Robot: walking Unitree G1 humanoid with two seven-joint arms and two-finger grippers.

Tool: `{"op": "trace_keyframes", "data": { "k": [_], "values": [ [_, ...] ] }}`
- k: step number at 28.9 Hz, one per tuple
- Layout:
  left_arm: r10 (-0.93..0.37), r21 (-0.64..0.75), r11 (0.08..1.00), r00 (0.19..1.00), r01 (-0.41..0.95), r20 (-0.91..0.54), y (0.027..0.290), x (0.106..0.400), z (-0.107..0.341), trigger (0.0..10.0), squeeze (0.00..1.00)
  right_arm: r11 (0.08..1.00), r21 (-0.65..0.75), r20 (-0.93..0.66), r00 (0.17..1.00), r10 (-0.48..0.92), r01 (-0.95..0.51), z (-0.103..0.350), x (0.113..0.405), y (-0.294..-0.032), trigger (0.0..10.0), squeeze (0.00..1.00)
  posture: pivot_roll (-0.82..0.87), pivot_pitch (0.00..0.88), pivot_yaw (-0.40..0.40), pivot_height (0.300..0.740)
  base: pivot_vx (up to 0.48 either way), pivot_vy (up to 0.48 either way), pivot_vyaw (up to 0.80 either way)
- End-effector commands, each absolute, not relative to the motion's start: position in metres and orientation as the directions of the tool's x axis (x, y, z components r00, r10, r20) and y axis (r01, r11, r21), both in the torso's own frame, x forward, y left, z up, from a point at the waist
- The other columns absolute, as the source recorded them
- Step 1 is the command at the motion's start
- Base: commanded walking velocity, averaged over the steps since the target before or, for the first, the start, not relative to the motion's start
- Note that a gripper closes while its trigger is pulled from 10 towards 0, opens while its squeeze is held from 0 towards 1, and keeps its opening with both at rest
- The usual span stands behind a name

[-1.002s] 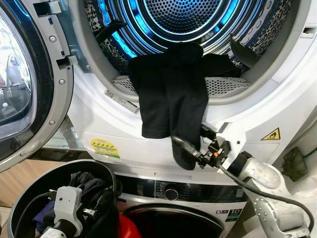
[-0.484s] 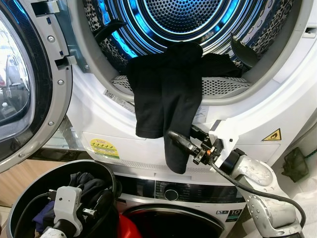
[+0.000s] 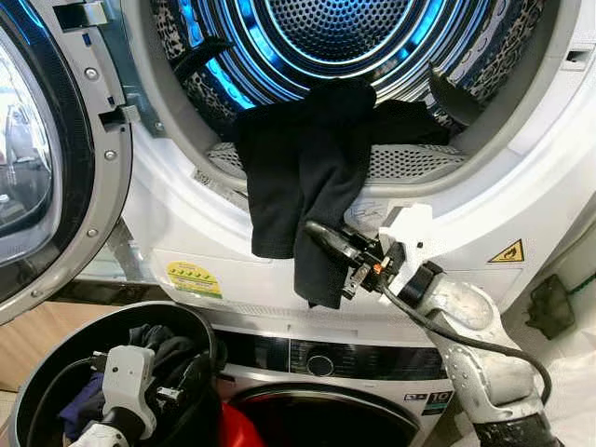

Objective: Clothes washing

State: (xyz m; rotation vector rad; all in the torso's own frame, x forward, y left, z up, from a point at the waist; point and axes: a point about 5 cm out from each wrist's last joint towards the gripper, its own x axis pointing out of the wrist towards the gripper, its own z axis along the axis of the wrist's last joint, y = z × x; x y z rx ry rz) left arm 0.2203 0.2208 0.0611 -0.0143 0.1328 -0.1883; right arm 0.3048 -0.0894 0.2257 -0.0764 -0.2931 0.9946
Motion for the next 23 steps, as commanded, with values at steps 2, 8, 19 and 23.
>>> {"op": "trace_keyframes", "data": {
  "k": [2, 8, 19, 23],
  "values": [
    [-0.177, -0.004, 0.984, 0.975, 0.178, -0.135, 0.226, 0.222, 0.063, 10.0, 0.0, 0.53, -0.244, 0.251, 0.475, 0.844, -0.812, 0.242, 0.312, -0.081, 0.0, 0.0, 0.09, 0.0, 0.08, 0.74, 0.0, 0.0, 0.0],
    [-0.178, -0.003, 0.984, 0.975, 0.179, -0.133, 0.226, 0.223, 0.063, 10.0, 0.0, 0.542, -0.27, 0.309, 0.462, 0.831, -0.796, 0.26, 0.32, -0.078, 0.0, 0.0, 0.09, 0.0, 0.079, 0.74, 0.0, 0.0, 0.0],
    [-0.179, 0.002, 0.983, 0.976, 0.181, -0.127, 0.227, 0.226, 0.064, 10.0, 0.0, 0.669, -0.311, 0.487, 0.492, 0.722, -0.675, 0.34, 0.365, -0.063, 0.0, 0.0, 0.09, 0.0, 0.084, 0.74, 0.0, 0.0, 0.0],
    [-0.177, 0.004, 0.984, 0.976, 0.178, -0.127, 0.227, 0.226, 0.064, 10.0, 0.0, 0.71, -0.302, 0.481, 0.541, 0.69, -0.636, 0.355, 0.378, -0.054, 0.0, 0.0, 0.09, 0.0, 0.083, 0.74, 0.0, 0.0, 0.0]
  ]
}}
